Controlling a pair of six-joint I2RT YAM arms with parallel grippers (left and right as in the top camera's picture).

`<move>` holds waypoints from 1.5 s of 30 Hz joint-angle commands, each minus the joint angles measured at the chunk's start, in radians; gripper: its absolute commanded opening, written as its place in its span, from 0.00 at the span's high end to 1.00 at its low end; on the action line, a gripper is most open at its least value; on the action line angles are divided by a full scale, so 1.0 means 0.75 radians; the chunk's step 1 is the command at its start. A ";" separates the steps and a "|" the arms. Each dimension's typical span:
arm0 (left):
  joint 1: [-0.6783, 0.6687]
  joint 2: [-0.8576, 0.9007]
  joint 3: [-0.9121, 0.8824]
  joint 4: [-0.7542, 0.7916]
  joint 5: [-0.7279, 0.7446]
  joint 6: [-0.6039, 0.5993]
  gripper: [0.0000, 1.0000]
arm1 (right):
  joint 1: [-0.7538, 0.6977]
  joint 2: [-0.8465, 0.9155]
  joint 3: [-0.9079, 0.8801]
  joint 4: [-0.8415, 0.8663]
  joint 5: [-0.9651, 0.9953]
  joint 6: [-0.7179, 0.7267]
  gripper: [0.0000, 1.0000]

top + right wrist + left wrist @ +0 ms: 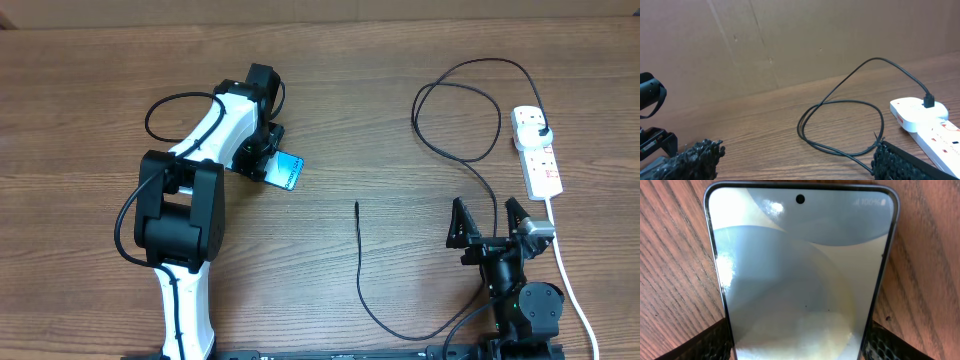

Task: Plug charger to phone and switch on socket
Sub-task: 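Close the left gripper on the phone's sides, then lift the phone and tilt it upright with the left gripper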

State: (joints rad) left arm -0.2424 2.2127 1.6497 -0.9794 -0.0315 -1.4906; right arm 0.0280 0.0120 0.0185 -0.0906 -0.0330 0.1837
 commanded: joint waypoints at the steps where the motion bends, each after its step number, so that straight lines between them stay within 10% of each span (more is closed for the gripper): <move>1: -0.009 0.075 -0.061 -0.005 -0.011 0.003 0.67 | 0.009 -0.012 -0.014 0.009 0.018 0.007 0.00; 8: -0.009 0.075 -0.061 -0.005 -0.011 0.003 0.96 | 0.009 -0.012 -0.014 0.009 0.018 0.007 0.00; 45: -0.008 0.074 0.197 -0.103 0.063 0.234 0.96 | 0.009 -0.012 -0.014 0.009 0.018 0.007 0.00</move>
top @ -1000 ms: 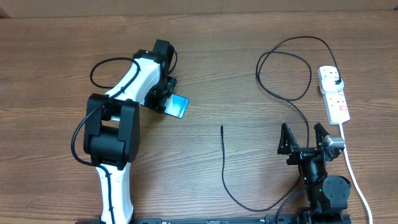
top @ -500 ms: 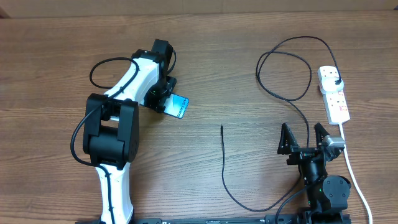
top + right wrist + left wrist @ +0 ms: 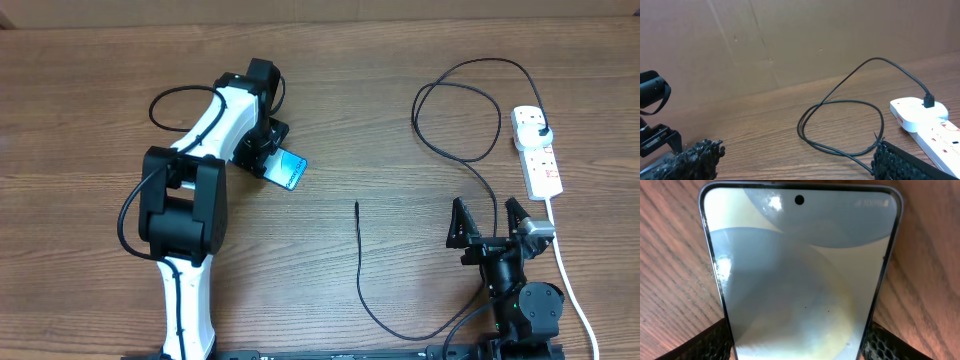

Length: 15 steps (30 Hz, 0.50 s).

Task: Plug charger to phone and switch on socket
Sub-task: 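Lift the phone and tilt it upright with the left gripper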

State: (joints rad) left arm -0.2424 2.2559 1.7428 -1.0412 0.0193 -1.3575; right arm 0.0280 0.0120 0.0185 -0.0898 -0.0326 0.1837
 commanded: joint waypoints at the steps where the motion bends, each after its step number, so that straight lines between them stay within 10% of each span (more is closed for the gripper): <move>1: -0.008 0.016 0.083 -0.030 -0.005 0.064 0.96 | 0.009 -0.012 -0.014 0.008 0.017 0.007 0.00; 15: -0.008 0.016 0.286 -0.128 0.037 0.202 0.96 | 0.009 -0.012 -0.014 0.007 0.017 0.007 0.00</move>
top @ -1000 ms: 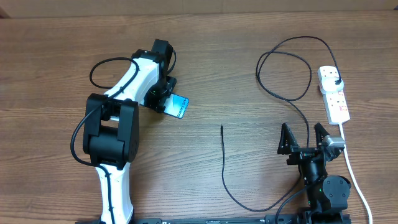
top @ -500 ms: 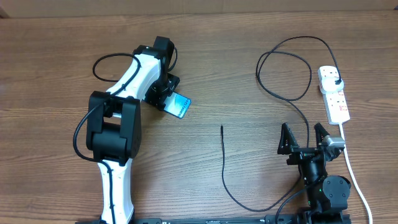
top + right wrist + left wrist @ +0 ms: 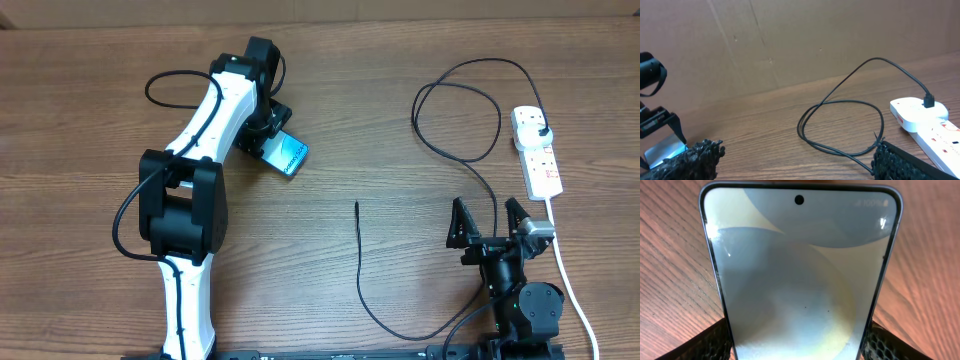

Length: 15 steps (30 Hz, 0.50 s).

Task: Plug charger to phone and switch on socket
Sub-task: 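Lift the phone and tilt it upright with the left gripper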

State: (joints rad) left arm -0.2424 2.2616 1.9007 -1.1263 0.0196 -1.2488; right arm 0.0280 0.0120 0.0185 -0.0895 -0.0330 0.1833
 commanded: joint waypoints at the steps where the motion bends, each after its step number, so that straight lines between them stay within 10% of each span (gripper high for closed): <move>1: -0.008 0.009 0.086 -0.020 0.056 0.062 0.96 | 0.009 -0.012 -0.014 0.007 0.018 0.007 0.00; 15: -0.005 0.009 0.212 -0.098 0.470 0.066 0.96 | 0.009 -0.012 -0.014 0.007 0.018 0.007 0.00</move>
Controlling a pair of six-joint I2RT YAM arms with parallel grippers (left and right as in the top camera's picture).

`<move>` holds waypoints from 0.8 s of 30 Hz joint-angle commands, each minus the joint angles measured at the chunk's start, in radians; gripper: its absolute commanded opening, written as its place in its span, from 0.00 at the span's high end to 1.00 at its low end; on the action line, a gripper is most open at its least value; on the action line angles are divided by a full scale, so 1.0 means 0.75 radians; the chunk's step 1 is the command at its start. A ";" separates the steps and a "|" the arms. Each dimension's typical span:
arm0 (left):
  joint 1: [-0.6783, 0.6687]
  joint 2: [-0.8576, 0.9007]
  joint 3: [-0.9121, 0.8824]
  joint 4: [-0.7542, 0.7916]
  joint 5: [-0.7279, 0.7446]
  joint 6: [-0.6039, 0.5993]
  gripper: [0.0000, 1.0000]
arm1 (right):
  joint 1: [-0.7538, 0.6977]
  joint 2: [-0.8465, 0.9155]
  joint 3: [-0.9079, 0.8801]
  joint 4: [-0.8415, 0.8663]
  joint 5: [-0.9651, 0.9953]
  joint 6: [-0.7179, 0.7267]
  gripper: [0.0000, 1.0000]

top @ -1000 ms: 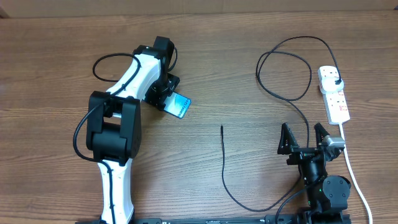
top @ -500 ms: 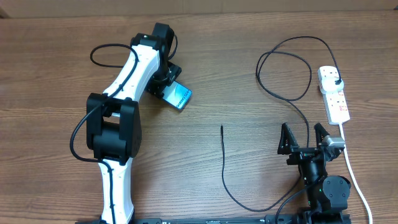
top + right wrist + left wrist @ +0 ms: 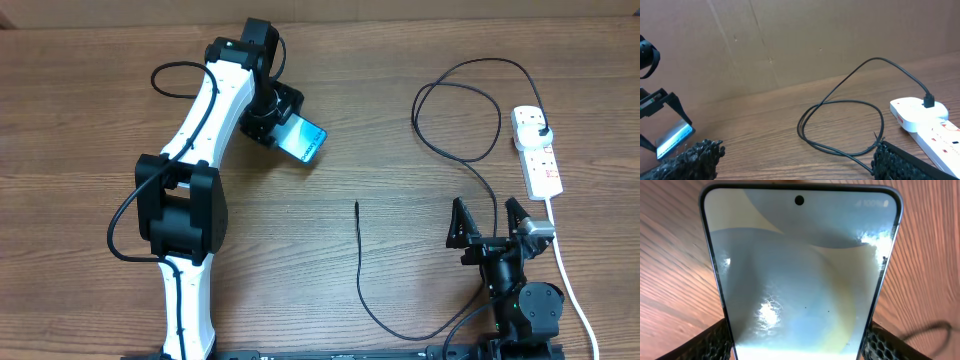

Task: Plug charger to phone and switch on socket
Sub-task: 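Lift the phone and tilt it upright with the left gripper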

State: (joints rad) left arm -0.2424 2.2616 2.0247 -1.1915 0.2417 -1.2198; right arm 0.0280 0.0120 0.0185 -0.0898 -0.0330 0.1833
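My left gripper (image 3: 288, 132) is shut on the lower end of a phone (image 3: 303, 141) and holds it tilted above the table's far middle. The lit screen (image 3: 800, 270) fills the left wrist view, with a mesh finger (image 3: 712, 342) at each lower corner. The black charger cable (image 3: 470, 110) runs from the white power strip (image 3: 538, 160) at the right. It loops and ends in a free plug tip (image 3: 357, 206) at mid table. My right gripper (image 3: 490, 222) rests open at the near right, by the cable. From the right wrist view I see the phone (image 3: 674, 138) far left.
The strip's white lead (image 3: 572, 290) runs down the right edge of the table. A brown cardboard wall (image 3: 800, 40) backs the table. The cable loop (image 3: 840, 125) lies between my right gripper and the power strip (image 3: 925, 117).
My left gripper has moved farther back and to the right with the phone, and the phone sits higher off the wood. The right arm and the cable have not moved.
My left gripper was shut on the phone low over the table left of centre and stayed there at the second moment. Then it stood a little farther back, and now farther back and right, raised. The right gripper has stayed open and still.
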 commanded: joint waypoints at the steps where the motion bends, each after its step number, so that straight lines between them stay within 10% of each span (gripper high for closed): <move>1: -0.004 0.009 0.047 -0.012 0.214 0.027 0.96 | 0.009 -0.012 -0.014 0.008 0.018 0.008 0.00; 24: 0.046 0.009 0.047 -0.017 1.052 0.027 0.96 | 0.009 -0.012 -0.014 0.008 0.018 0.007 0.00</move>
State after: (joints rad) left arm -0.2150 2.2616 2.0281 -1.2018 0.8783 -1.2198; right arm 0.0277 0.0120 0.0185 -0.0902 -0.0330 0.1837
